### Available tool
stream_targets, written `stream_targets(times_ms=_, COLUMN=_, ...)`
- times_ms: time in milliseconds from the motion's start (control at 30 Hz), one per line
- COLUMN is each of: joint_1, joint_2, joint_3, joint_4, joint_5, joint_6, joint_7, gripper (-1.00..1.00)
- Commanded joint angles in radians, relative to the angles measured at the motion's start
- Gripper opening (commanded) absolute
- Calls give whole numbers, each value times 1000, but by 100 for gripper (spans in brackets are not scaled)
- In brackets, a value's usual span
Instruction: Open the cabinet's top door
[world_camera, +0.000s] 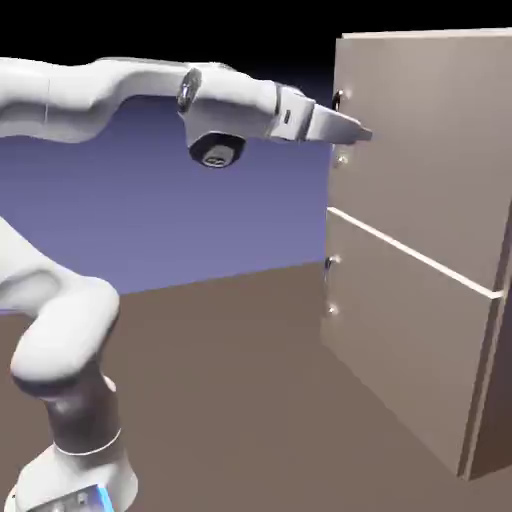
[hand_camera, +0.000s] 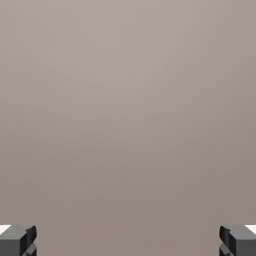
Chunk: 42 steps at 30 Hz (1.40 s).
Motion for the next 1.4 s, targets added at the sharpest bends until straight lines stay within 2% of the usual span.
stream_targets(times_ms=0, joint_1=-16, joint_2=-5, joint_3=19, joint_4=13, joint_5=44, joint_6=3, joint_7=-30, gripper=0)
stream_targets(times_ms=1200, joint_1=-593, joint_2=-189, joint_3=683, joint_4=492, joint_5=1605, joint_6=100, joint_7=-1114, gripper=0)
stream_targets(times_ms=1367, joint_1=-737, joint_2=-158, joint_3=771, joint_4=598, joint_5=1605, joint_6=90, joint_7=-1114, gripper=0)
